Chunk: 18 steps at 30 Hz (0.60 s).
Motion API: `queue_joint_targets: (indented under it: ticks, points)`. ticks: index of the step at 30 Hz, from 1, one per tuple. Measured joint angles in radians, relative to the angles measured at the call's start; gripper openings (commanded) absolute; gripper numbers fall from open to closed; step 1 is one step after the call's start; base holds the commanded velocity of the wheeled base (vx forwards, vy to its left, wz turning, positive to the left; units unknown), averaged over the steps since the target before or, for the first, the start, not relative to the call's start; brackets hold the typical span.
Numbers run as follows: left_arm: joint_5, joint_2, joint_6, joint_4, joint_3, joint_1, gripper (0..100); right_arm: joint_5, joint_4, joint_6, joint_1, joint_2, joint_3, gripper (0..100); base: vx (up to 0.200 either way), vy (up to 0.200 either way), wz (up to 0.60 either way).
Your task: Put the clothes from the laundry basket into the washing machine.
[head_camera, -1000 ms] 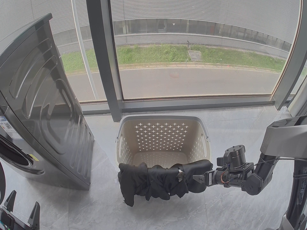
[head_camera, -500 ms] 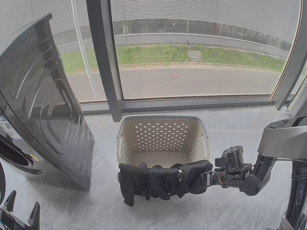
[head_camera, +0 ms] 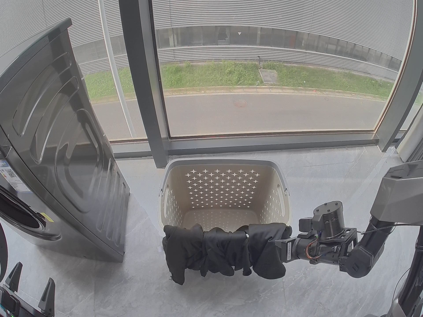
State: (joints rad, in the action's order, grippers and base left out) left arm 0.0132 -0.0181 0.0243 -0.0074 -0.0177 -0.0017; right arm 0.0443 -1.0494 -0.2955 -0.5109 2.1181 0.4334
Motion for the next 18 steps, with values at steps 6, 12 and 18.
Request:
queue_joint_targets:
  ticks: [6, 12, 18]
  points:
    - [0.0, 0.0, 0.0, 0.0, 0.0, 0.001, 100, -0.001, -0.006, -0.003, -0.006, -0.045, -0.037, 0, 0.0, 0.0, 0.0]
    - [0.001, 0.0, 0.0, 0.0, 0.0, 0.0, 100, -0.016, -0.012, -0.003, -0.004, -0.02, -0.045, 0, 0.0, 0.0, 0.0]
    - [0.0, 0.0, 0.0, 0.0, 0.0, 0.0, 100, -0.051, -0.013, 0.003, 0.003, 0.022, -0.031, 100, 0.0, 0.0, 0.0]
